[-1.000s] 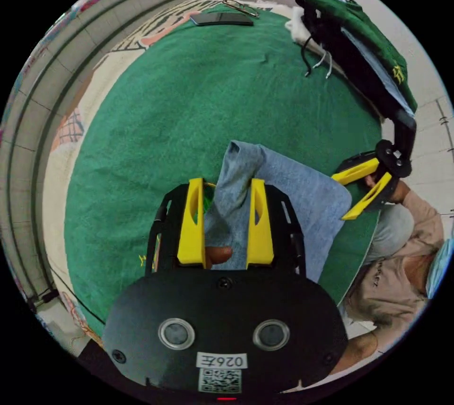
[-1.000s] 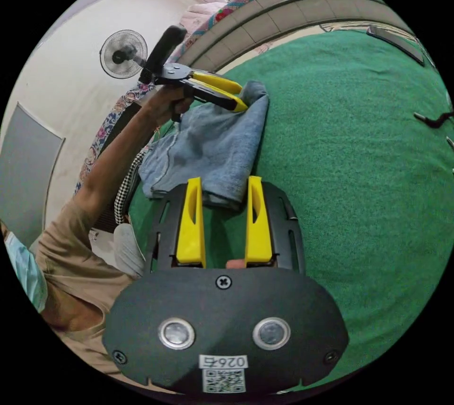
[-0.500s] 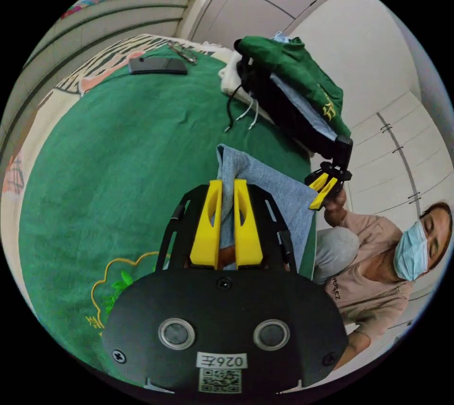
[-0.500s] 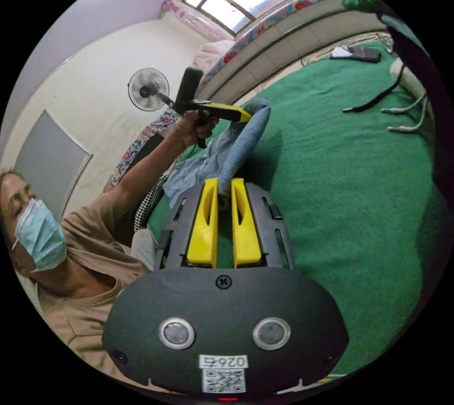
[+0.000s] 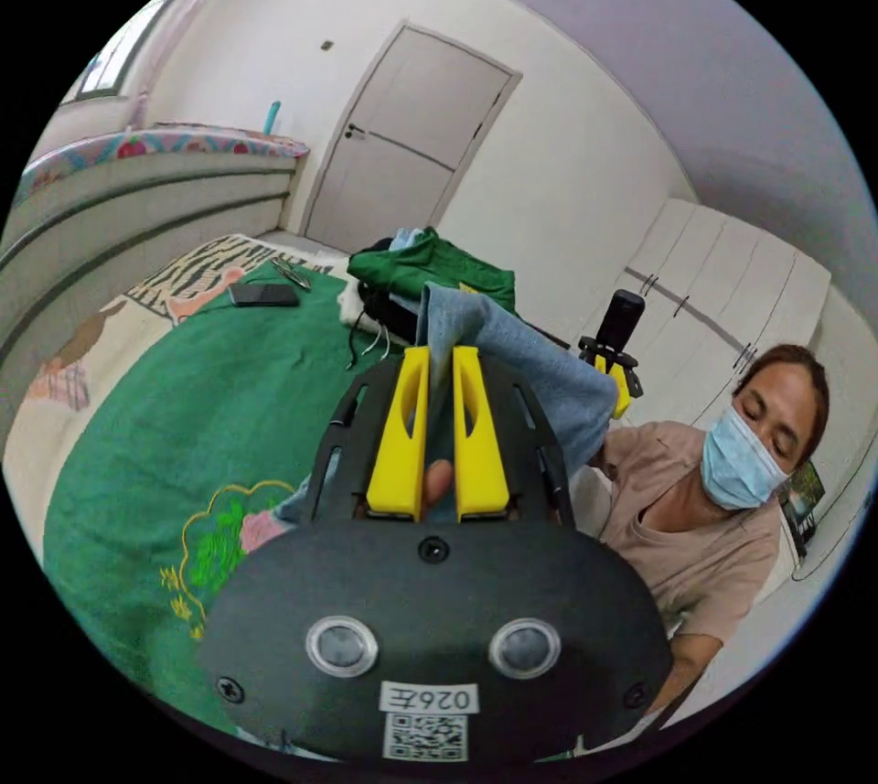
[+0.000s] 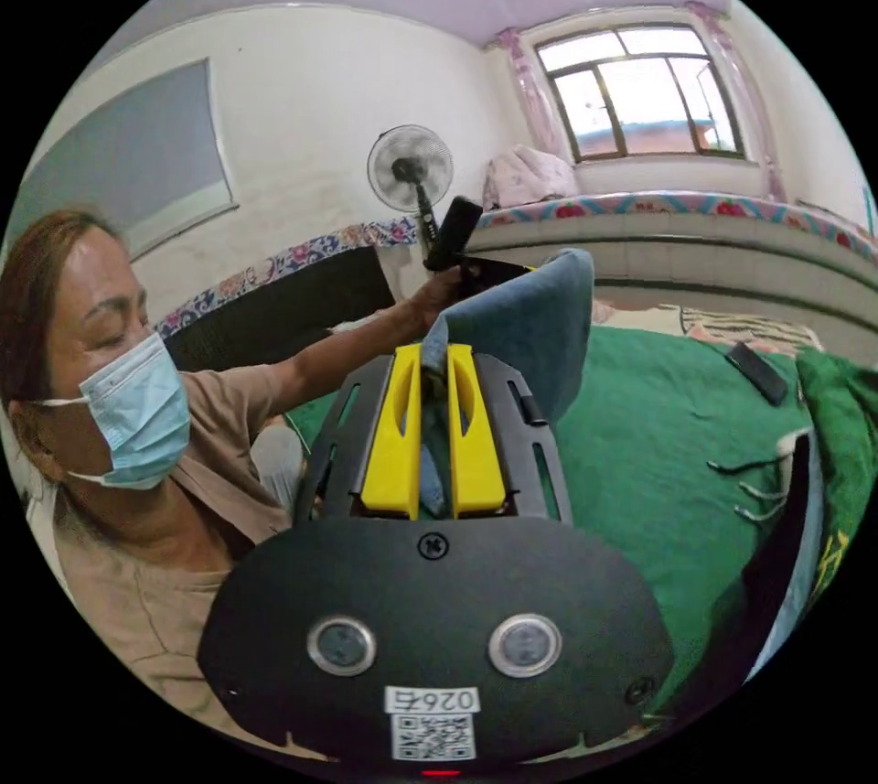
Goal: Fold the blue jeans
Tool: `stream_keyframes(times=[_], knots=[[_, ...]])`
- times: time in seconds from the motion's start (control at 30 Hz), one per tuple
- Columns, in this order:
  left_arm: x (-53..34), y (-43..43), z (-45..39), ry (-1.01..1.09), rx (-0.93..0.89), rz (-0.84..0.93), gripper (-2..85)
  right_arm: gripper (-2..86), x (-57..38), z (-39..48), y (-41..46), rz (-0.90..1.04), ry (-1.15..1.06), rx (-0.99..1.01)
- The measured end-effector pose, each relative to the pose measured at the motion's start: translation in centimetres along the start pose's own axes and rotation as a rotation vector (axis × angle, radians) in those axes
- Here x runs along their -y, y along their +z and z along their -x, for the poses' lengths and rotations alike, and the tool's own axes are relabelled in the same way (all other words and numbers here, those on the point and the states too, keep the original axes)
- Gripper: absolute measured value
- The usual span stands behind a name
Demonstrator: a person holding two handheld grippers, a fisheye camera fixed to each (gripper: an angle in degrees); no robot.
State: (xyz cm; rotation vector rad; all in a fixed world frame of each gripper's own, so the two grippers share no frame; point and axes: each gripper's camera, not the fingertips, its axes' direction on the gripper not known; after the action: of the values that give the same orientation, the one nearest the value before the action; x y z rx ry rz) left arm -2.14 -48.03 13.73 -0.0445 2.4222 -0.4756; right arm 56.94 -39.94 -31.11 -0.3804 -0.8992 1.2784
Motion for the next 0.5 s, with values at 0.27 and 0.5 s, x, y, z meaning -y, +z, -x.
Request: stream_keyframes(times=[0.27,0.5], knots=[[-17.2,-20.8,1.3,-0.331,0.233,-0.219,5.3,0.6,5.4,8.6,27.6,0.438,-0.186,0.202],[-28.3,-28.8,3.9,-0.657,0.126,-0.437,0.5,5.5,-0.7,9.3,51.4,0.873,-0.024,0.317]])
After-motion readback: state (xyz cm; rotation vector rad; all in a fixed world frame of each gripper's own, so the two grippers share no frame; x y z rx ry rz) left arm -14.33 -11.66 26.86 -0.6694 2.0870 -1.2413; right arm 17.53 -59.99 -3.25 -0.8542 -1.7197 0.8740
